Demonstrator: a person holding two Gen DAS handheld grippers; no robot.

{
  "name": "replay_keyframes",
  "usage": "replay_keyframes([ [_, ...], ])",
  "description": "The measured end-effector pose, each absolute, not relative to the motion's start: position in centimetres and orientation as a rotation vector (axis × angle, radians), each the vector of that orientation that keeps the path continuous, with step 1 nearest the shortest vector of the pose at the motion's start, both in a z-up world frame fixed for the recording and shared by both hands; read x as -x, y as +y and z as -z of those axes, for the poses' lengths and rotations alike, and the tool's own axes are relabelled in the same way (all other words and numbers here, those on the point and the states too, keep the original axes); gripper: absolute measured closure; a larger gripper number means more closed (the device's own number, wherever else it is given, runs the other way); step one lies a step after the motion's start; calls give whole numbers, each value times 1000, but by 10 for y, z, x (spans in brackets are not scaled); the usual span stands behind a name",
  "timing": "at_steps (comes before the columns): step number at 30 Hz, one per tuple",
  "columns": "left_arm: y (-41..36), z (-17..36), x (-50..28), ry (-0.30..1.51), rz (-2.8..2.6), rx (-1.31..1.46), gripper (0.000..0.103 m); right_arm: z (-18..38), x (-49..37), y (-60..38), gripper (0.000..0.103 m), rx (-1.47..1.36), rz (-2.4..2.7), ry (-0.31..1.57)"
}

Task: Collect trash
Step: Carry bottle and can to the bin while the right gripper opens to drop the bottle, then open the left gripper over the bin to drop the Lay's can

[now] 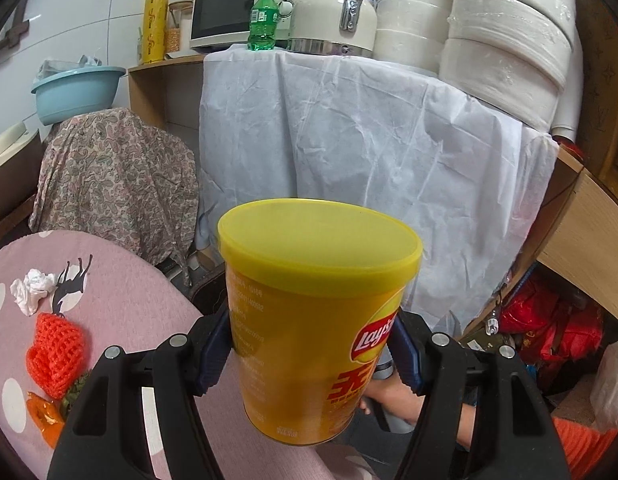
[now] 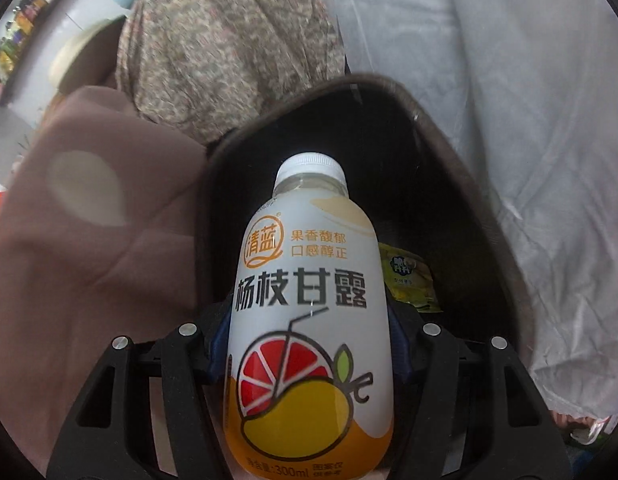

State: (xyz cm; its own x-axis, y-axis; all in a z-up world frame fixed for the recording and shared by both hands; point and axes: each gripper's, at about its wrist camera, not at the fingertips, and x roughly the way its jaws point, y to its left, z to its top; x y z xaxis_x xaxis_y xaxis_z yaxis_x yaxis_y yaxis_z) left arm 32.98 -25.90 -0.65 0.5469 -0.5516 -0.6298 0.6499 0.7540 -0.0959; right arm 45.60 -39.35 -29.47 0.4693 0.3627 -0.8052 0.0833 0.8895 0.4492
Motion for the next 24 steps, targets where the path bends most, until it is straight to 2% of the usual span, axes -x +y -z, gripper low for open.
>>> replay_keyframes([
  [5,-264,13,-344,712,696,-143,36,303,-457,-393,28,-466,-173,1073],
  [12,-278,23,-360,747,673,-134,36,273,-423,-397,27,-431,-151,984],
  [16,-295,33,-373,788,647,-145,36,244,-390,-410,22,-390,-99,915],
  [24,-334,72,-401,934,593,-190,36,214,-331,-452,19,-385,9,850],
])
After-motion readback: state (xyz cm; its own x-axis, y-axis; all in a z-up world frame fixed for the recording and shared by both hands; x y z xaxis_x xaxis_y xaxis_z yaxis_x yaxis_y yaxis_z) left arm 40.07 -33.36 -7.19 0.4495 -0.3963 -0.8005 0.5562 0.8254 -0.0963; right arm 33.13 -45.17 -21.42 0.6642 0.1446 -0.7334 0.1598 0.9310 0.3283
